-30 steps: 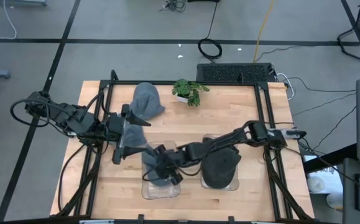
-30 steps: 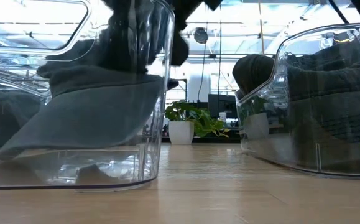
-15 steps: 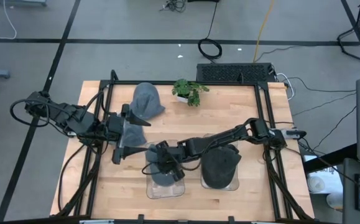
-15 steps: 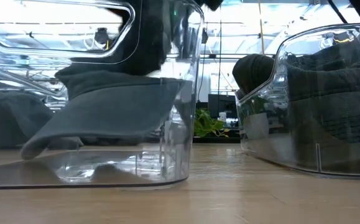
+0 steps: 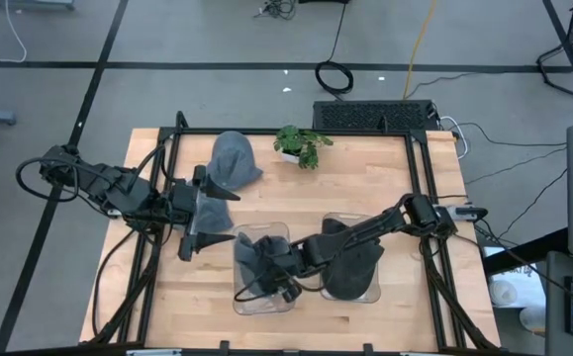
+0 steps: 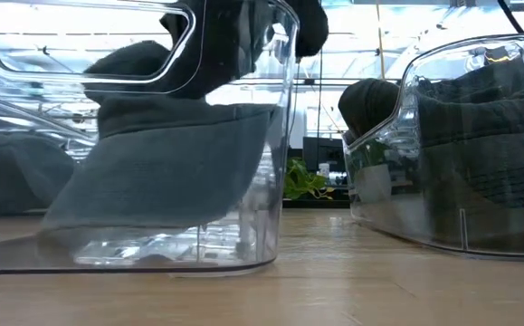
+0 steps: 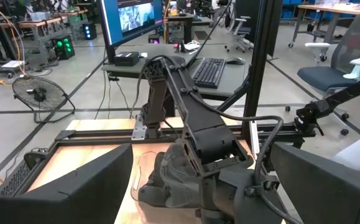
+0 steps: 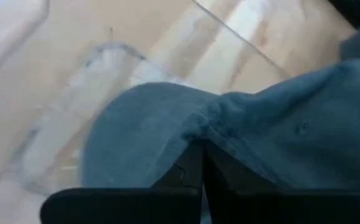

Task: Pick & Place hat
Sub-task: Put the bottom right gray cap into the left transparent bin

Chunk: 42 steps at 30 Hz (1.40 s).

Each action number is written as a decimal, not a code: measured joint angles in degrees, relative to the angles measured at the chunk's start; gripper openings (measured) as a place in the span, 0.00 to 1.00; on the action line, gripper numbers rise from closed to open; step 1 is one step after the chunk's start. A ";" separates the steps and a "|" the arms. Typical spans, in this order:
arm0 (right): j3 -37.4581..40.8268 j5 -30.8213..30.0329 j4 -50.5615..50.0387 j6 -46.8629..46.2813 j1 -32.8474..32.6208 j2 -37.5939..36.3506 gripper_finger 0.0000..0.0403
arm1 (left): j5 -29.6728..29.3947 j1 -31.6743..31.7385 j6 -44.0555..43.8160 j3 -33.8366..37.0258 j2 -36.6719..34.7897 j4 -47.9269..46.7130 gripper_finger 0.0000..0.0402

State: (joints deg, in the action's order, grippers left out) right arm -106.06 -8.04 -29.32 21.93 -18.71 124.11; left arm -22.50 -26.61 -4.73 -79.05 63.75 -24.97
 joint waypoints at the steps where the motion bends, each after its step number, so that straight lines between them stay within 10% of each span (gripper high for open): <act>1: 0.00 -1.60 0.11 0.32 -0.05 -0.03 0.00 | 0.02 0.00 0.00 0.00 0.00 -0.02 0.98; 23: 0.00 -10.57 -5.18 -3.48 -2.70 -1.84 0.00 | 0.02 0.02 0.00 0.00 0.00 0.00 0.98; 32: 1.19 -5.58 -5.35 -5.56 -2.72 -1.88 0.00 | 0.02 0.00 0.00 0.00 0.00 -0.02 0.98; 42: 9.08 17.36 3.07 -9.12 3.77 -1.99 0.00 | 0.01 0.02 0.00 0.00 0.00 -0.01 0.98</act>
State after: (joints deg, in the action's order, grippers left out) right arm -96.98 9.31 -26.25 12.81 -14.94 122.13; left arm -22.48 -26.59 -4.73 -79.05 63.74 -24.98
